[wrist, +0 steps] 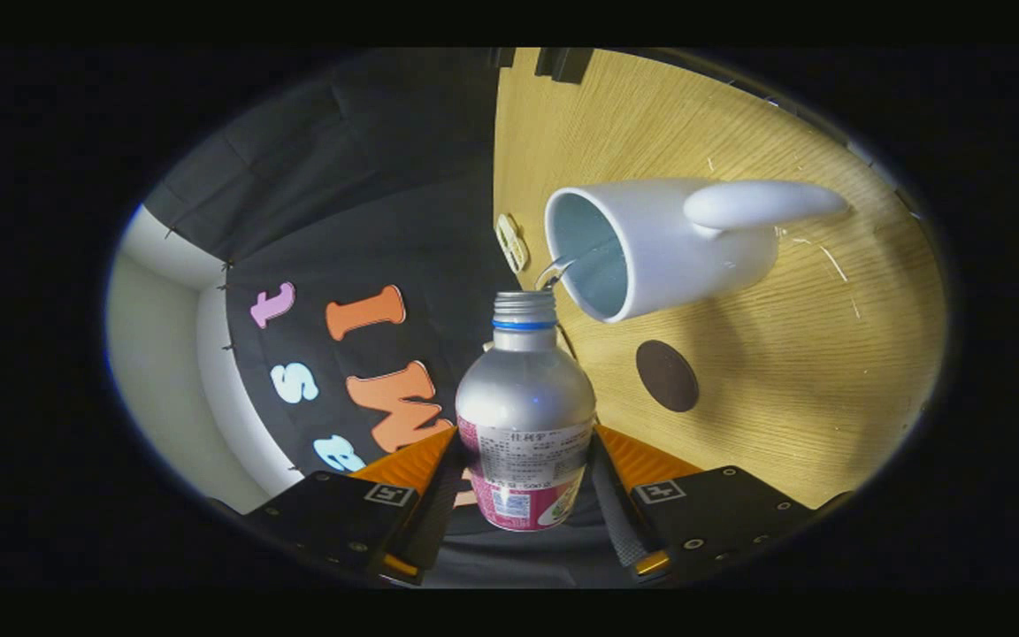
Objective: Take the bottle from table, then pour the juice into the cup, finally place the bottle on the coaster
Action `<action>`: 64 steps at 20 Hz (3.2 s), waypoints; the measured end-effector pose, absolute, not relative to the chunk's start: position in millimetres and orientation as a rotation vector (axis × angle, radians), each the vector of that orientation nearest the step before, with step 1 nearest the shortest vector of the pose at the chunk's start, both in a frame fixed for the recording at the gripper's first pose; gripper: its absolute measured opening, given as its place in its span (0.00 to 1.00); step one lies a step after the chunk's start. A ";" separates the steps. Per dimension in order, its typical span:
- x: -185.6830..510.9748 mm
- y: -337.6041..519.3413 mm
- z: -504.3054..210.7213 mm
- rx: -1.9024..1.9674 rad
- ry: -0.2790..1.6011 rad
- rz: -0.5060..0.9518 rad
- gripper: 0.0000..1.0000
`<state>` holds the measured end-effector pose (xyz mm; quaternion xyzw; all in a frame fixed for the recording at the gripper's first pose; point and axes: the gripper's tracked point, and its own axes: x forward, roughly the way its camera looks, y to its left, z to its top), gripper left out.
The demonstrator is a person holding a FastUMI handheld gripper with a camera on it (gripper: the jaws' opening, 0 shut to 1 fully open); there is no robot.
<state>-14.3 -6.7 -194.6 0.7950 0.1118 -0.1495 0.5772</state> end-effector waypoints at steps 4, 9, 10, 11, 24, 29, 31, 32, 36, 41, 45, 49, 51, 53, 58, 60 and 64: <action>-13.2 -9.8 -188.8 1.892 0.247 -0.345 0.75; -11.7 -12.6 -184.8 1.925 0.230 -0.342 0.75; -10.9 -12.9 -183.7 1.933 0.224 -0.342 0.75; -7.9 -12.5 -182.0 1.940 0.220 -0.338 0.75; 8.5 -15.1 -171.4 2.043 0.165 -0.315 0.75; 11.0 -16.6 -168.9 2.074 0.142 -0.305 0.75; 12.4 -16.5 -168.1 2.085 0.136 -0.302 0.75; 13.1 -16.8 -168.2 2.089 0.134 -0.301 0.75; 14.8 -19.0 -165.1 2.106 0.122 -0.299 0.75; 17.9 -20.0 -165.7 2.119 0.128 -0.307 0.75; 19.0 -19.9 -164.7 2.132 0.130 -0.307 0.75; 14.5 -21.3 -168.1 2.139 0.137 -0.314 0.75; 14.3 -20.5 -169.5 2.148 0.139 -0.316 0.75; 14.4 -19.6 -170.5 2.149 0.143 -0.316 0.75; 12.3 -19.2 -169.8 2.151 0.143 -0.314 0.75; 10.7 -19.1 -171.6 2.153 0.146 -0.320 0.75; 9.8 -16.5 -173.3 2.150 0.154 -0.321 0.75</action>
